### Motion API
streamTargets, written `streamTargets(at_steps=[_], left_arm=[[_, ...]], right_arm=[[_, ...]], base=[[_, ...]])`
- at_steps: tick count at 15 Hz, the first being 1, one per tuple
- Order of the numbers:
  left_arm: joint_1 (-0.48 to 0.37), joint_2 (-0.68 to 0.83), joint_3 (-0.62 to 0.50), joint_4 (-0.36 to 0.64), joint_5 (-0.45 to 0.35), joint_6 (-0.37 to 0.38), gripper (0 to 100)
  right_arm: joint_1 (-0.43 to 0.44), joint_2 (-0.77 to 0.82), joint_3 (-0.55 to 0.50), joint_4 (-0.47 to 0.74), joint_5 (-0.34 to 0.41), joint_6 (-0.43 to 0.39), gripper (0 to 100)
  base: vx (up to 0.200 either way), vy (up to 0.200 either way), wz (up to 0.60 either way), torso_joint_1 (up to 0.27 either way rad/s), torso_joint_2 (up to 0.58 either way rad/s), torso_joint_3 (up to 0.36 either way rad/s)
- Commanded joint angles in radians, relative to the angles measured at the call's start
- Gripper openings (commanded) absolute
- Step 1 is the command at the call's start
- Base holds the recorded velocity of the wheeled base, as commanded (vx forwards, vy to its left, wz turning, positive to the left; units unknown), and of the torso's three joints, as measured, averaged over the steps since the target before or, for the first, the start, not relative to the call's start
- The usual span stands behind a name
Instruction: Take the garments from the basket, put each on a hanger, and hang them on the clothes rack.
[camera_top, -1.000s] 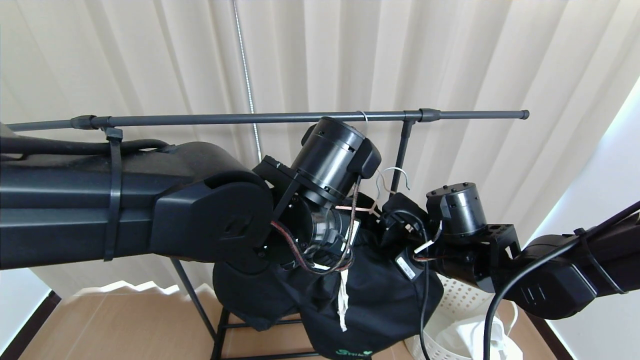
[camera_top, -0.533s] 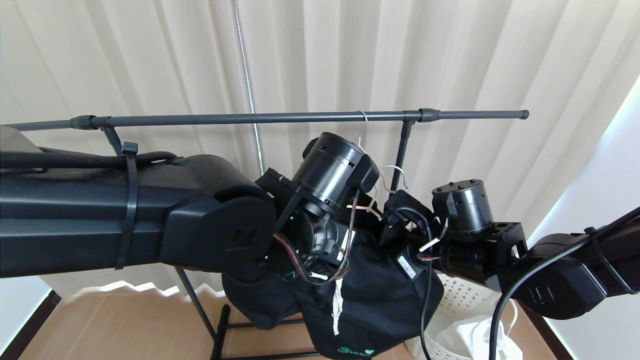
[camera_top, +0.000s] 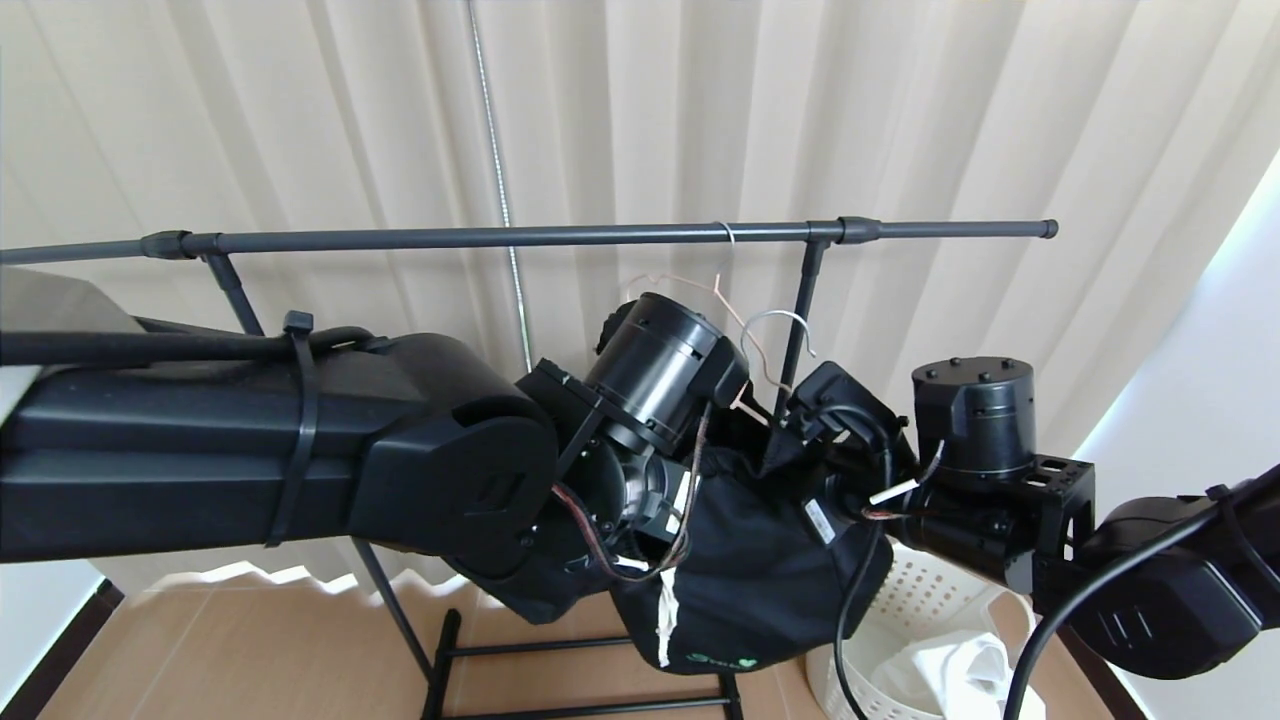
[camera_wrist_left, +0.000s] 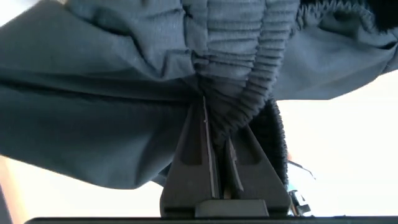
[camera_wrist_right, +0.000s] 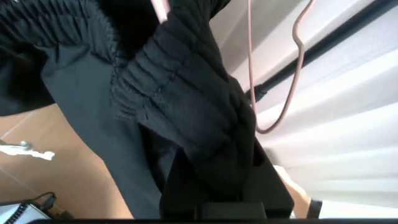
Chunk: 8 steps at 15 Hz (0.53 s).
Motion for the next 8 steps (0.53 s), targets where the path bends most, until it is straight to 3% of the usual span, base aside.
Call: streamTargets(at_steps=[1,8], left_arm=[[0.000,0.020,0.001,-0.008,0.000,-0.004,0],[0.001,0.032,0.029,-0.097,0.020,-0.011,0]], right_arm=[[0.001,-0.013,0.023,-0.018,0.010,-0.001,0],[0.002,-0.018,0.080,-0.178,0.038,-0.021,0]], base=[[0.000,0.000,0.00,0.000,0.00,0.000],[0.000,0.000,0.00,0.000,0.00,0.000]])
